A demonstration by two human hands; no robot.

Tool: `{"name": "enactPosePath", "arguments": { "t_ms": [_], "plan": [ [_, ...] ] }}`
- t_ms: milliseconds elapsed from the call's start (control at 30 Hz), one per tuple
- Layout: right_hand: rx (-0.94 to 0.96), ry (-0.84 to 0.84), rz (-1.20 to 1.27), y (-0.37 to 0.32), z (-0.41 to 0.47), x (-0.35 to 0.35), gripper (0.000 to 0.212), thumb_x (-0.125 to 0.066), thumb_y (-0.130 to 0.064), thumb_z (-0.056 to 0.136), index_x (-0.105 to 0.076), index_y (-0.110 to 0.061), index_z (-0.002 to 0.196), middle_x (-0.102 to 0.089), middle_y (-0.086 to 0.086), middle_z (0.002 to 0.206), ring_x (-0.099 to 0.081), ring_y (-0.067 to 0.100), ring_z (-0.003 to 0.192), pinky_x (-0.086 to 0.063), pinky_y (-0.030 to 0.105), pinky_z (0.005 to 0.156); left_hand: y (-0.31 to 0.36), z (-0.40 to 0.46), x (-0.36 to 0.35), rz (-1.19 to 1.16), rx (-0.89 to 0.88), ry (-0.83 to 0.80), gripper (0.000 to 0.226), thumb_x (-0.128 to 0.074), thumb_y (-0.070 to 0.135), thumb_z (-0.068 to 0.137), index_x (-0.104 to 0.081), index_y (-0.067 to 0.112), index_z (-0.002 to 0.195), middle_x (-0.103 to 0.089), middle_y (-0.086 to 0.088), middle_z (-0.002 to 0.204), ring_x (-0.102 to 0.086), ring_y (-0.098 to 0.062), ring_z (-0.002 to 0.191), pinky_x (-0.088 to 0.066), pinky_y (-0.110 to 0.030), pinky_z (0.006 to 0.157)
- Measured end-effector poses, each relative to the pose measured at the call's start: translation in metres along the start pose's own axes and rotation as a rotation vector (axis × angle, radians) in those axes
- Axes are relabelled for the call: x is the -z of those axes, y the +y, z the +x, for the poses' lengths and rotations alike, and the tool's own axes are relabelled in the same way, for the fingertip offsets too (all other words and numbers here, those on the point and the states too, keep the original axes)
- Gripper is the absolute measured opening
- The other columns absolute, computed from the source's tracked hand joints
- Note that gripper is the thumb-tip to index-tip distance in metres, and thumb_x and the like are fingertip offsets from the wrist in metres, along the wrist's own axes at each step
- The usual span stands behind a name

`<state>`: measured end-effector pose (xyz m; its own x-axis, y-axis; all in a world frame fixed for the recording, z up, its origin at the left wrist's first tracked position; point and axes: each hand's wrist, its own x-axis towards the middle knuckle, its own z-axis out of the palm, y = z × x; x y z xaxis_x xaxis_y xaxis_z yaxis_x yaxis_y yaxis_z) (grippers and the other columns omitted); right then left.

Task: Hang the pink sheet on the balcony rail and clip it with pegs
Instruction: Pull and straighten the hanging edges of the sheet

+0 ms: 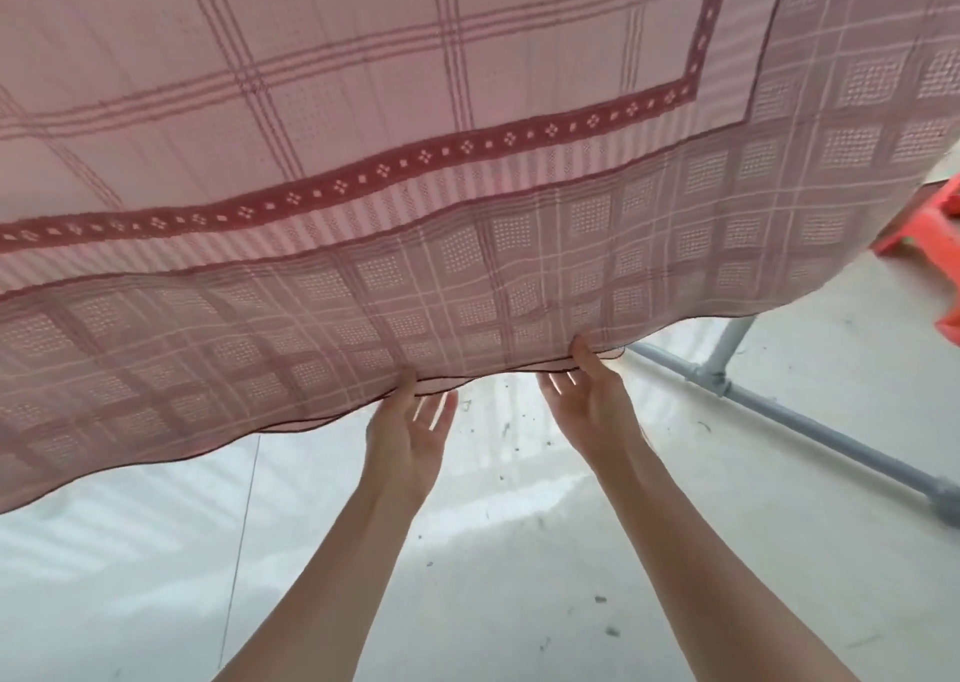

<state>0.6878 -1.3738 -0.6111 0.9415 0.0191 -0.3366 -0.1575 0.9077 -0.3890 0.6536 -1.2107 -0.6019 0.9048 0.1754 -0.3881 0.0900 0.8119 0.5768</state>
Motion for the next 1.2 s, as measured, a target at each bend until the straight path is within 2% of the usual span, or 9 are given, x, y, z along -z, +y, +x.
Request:
{"name": "enactPosePath", "arguments": {
  "t_ms": [167,300,433,600,700,833,900,1033,1200],
  "plan": [
    [-0.033,-0.03,0.05,0.006,0.017,0.012,0.011,-0.051,-0.007,0.093,-0.061,-0.006,0.098,-0.064,0.005,0.096,-0.062,0.019,0.092,-0.049,0.032,0.083,-0.01,0.001,-0.013,0.034,-0.08,0.042,0.026,-0.054,0.006,0.088,-0.069,0.012,0.068,-0.066,-0.003,0.082,-0.065,-0.018,0.088,-0.05,-0.036,0.086],
    [-0.076,0.018,0.103,0.013,0.024,0.017,0.008,-0.052,-0.006,0.092,-0.059,-0.005,0.093,-0.061,0.005,0.092,-0.06,0.018,0.087,-0.049,0.03,0.078,-0.011,0.005,-0.008,0.051,-0.12,0.129,0.015,-0.051,0.004,0.089,-0.06,0.01,0.078,-0.065,-0.003,0.079,-0.065,-0.017,0.085,-0.052,-0.034,0.081],
    [-0.092,-0.003,0.106,0.008,0.038,0.01,0.008,-0.052,-0.006,0.092,-0.059,-0.008,0.093,-0.061,0.003,0.091,-0.06,0.015,0.087,-0.048,0.031,0.076,-0.011,0.012,-0.013,0.168,-0.181,0.212,0.017,-0.048,0.001,0.089,-0.058,0.007,0.076,-0.063,-0.006,0.075,-0.063,-0.017,0.079,-0.052,-0.031,0.083],
    [-0.105,-0.048,0.113,0.004,0.04,0.011,0.013,-0.054,-0.016,0.092,-0.058,-0.013,0.104,-0.059,0.003,0.107,-0.057,0.015,0.106,-0.046,0.034,0.084,-0.01,0.019,-0.009,0.23,-0.204,0.262,0.015,-0.047,0.002,0.089,-0.058,0.005,0.079,-0.066,-0.007,0.074,-0.066,-0.017,0.075,-0.055,-0.025,0.067],
    [-0.114,-0.111,0.104,-0.004,0.044,0.01,0.016,-0.052,-0.022,0.094,-0.058,-0.016,0.107,-0.057,0.002,0.117,-0.051,0.017,0.116,-0.041,0.04,0.098,-0.006,0.017,-0.002,0.261,-0.215,0.239,0.017,-0.046,0.0,0.089,-0.059,0.004,0.079,-0.07,-0.008,0.071,-0.07,-0.016,0.073,-0.055,-0.027,0.07],
    [-0.081,-0.147,0.123,-0.018,0.052,0.008,0.018,-0.054,-0.026,0.09,-0.062,-0.017,0.103,-0.073,0.002,0.101,-0.046,0.018,0.128,-0.023,0.045,0.115,-0.006,0.01,0.007,0.23,-0.204,0.219,0.017,-0.046,0.001,0.09,-0.059,0.005,0.081,-0.07,-0.005,0.069,-0.07,-0.014,0.074,-0.055,-0.027,0.074],
    [-0.046,-0.144,0.146,-0.027,0.056,0.01,0.017,-0.056,-0.027,0.089,-0.066,-0.017,0.099,-0.074,0.0,0.096,-0.05,0.017,0.124,-0.025,0.045,0.115,-0.006,0.009,0.011,0.185,-0.199,0.216,0.017,-0.046,0.003,0.091,-0.059,0.006,0.08,-0.07,-0.003,0.067,-0.069,-0.013,0.072,-0.057,-0.026,0.071],
    [0.006,-0.304,0.101,-0.045,0.058,0.011,0.032,-0.045,-0.031,0.094,-0.073,-0.017,0.095,-0.071,-0.001,0.105,-0.063,0.019,0.108,-0.046,0.04,0.099,-0.002,0.011,0.018,0.165,-0.207,0.22,0.018,-0.048,0.005,0.091,-0.059,0.007,0.077,-0.068,-0.002,0.065,-0.067,-0.013,0.069,-0.057,-0.025,0.067],
    [0.089,-0.242,0.11,-0.061,0.066,0.007,0.02,-0.056,-0.02,0.084,-0.071,-0.013,0.094,-0.071,0.0,0.105,-0.065,0.015,0.103,-0.051,0.037,0.093,0.001,0.011,0.018,0.202,-0.212,0.192,0.018,-0.047,0.006,0.092,-0.059,0.007,0.079,-0.07,-0.002,0.067,-0.069,-0.013,0.071,-0.057,-0.023,0.069]
  ]
}}
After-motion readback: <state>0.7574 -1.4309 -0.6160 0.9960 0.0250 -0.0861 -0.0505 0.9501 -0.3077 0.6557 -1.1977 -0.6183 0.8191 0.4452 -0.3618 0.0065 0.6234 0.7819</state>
